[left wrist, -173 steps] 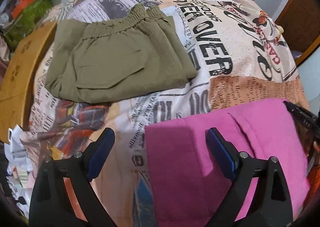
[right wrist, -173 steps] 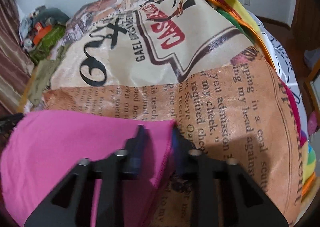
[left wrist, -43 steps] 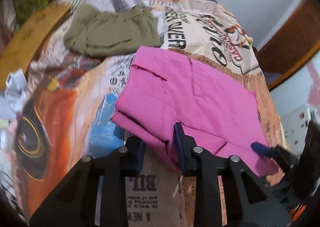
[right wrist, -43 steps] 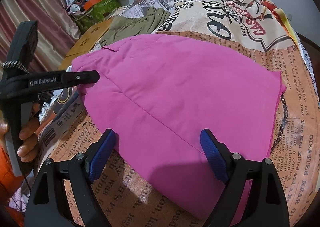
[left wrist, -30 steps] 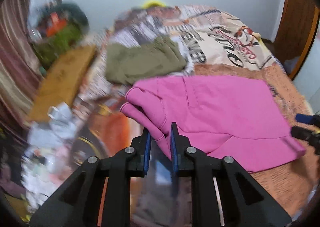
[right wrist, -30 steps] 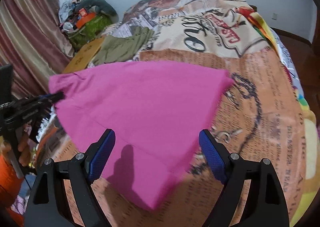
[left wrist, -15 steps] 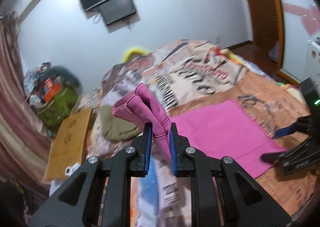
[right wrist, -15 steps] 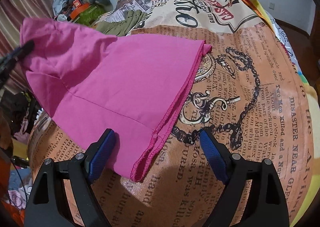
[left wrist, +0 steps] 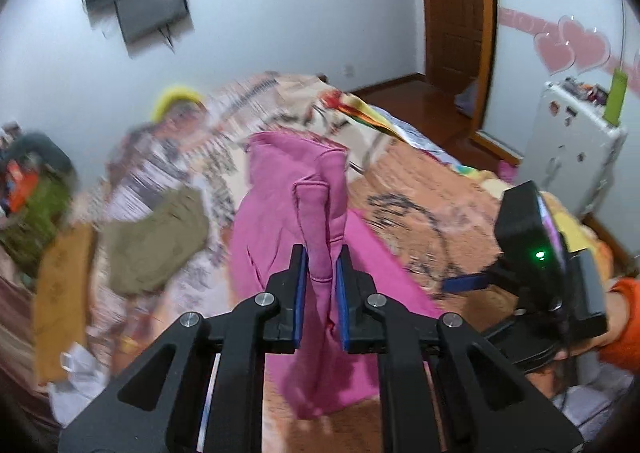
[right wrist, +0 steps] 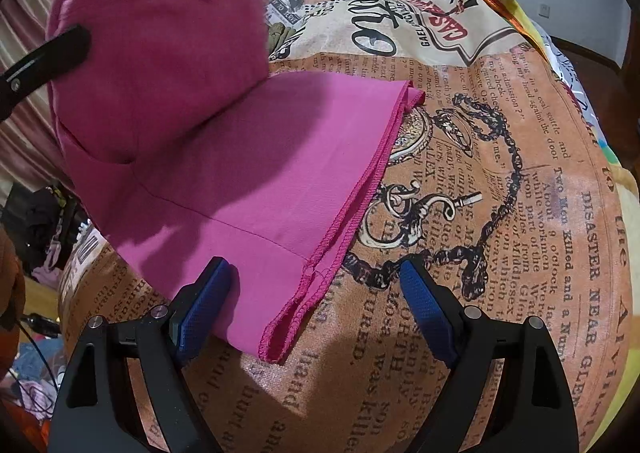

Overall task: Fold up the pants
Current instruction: 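Grasp the pink pants edge with the left gripper and lift it up, then fold the lifted pink pants half over onto itself with the left gripper, release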

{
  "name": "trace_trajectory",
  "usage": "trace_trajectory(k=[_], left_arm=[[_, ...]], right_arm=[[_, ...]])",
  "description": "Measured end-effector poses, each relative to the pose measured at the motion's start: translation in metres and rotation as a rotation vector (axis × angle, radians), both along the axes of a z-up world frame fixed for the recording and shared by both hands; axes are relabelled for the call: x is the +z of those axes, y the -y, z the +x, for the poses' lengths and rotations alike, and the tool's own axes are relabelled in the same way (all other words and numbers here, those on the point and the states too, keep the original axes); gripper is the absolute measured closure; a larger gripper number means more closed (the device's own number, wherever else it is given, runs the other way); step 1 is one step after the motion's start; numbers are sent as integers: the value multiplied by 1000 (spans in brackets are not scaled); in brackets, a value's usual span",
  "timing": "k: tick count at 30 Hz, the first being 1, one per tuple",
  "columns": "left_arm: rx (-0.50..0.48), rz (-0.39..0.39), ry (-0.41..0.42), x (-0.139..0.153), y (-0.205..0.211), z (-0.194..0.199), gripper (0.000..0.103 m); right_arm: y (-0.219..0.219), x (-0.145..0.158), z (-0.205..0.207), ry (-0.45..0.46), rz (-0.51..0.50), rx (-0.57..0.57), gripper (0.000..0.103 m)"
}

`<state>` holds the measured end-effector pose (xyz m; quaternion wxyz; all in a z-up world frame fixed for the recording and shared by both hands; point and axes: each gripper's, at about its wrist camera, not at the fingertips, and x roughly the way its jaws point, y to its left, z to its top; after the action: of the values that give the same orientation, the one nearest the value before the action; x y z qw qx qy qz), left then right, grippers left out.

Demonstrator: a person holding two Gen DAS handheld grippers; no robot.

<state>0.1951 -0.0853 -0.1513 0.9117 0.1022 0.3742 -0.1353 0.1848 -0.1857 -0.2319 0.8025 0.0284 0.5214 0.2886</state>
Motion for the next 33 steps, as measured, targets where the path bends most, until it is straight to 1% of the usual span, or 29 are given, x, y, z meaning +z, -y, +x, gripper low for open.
trace_trajectory(k=[3,5,8,10,13,14,15,16,17,18,20,24,25,29,33], left_arm=[[-8,-66,-91,-10,-3,9,91],[-16,-97,-142,-18,-2,12,91],[-23,-120,-186,-27,-1,12,90],[-45,-140,-222,-31,1,13,90],[-67,-133,-254,-36,5,11,88],[-70,-127,-256,-37,4,11,83],[-76,-112,-255,-38,6,10,73],[-74,-101,-252,-39,6,10,67],[-69,-98,-249,-40,6,11,57],[-65,-100,-247,-39,4,10,52],[-63,-109,-247,-38,1,12,49],[-35,-95,-221,-33,-7,17,35],[-24,-97,-214,-31,-11,20,34],[18,-157,-212,-20,-30,35,27],[65,-153,-177,-12,-42,48,24]], right_arm=[[0,0,0,0,0,0,17],[0,0,0,0,0,0,17],[1,0,0,0,1,-1,17],[1,0,0,0,1,0,17],[0,0,0,-1,0,-3,17],[0,0,1,-1,0,-4,17],[0,0,1,-1,0,-5,17],[0,0,1,-2,1,-6,17],[0,0,1,-2,1,-7,17],[1,0,2,-2,1,-7,17],[1,0,2,-2,2,-7,17],[1,0,2,-2,2,-7,17],[1,0,2,-3,3,-8,17],[1,0,3,-3,4,-6,17],[2,1,3,-4,5,-5,17]])
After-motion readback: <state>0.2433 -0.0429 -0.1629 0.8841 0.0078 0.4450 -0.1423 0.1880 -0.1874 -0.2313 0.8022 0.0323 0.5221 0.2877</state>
